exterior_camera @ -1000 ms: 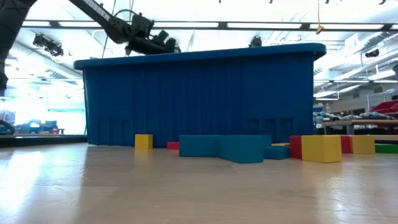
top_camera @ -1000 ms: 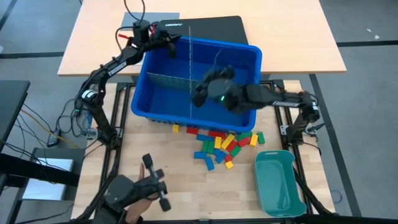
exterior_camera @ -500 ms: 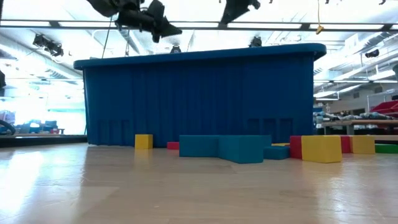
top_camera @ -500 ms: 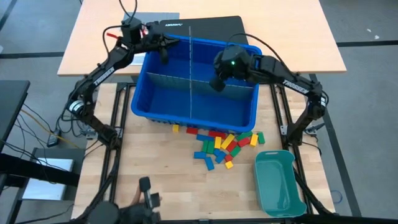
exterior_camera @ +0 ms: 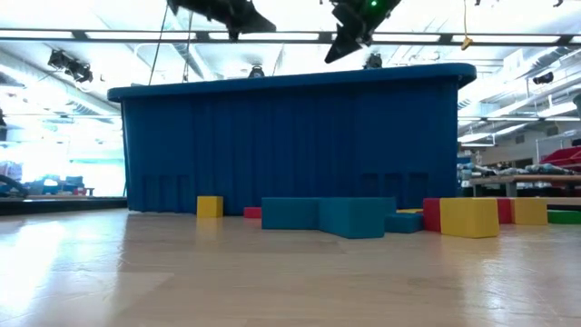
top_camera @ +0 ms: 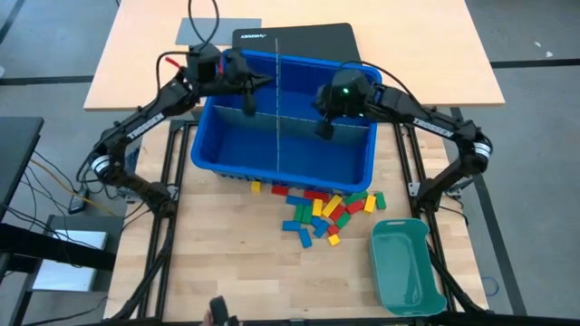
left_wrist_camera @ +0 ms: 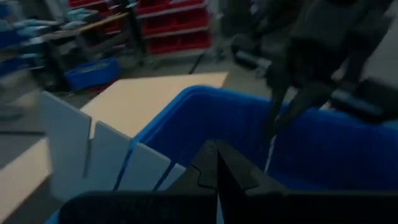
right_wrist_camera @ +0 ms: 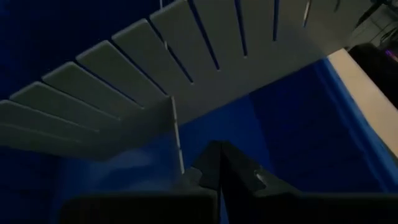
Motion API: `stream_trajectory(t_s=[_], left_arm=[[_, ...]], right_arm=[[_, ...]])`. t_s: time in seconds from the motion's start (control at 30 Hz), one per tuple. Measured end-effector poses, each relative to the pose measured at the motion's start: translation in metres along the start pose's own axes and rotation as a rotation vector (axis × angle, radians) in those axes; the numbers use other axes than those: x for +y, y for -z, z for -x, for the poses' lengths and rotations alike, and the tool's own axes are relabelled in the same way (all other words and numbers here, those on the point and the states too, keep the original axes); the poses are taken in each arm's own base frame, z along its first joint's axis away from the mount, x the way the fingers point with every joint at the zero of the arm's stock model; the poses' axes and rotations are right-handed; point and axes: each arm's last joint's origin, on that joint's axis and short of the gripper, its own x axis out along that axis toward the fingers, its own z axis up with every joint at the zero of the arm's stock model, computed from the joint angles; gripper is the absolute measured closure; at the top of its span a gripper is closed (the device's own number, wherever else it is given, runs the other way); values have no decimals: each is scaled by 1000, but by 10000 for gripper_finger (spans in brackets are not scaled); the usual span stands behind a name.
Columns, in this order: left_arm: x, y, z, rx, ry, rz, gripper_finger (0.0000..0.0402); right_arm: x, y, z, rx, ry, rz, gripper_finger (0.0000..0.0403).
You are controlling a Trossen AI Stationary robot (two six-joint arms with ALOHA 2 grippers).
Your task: Sort Items/Unsort Items
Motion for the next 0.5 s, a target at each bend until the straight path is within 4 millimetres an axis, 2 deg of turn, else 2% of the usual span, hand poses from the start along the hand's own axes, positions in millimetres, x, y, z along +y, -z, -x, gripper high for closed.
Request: stream_trajectory(t_s=[0.13, 0.33, 0.5], left_arm=[[-26, -13, 15, 58, -75, -14, 400], [-67, -29, 38, 74, 4, 120, 399], [-99, -23, 33, 187, 64, 133, 396]], right_arm=[[4, 12, 15, -44, 0, -39, 401], [12, 32, 35, -83, -8, -123, 396], [24, 48, 42, -93, -34, -128, 401]])
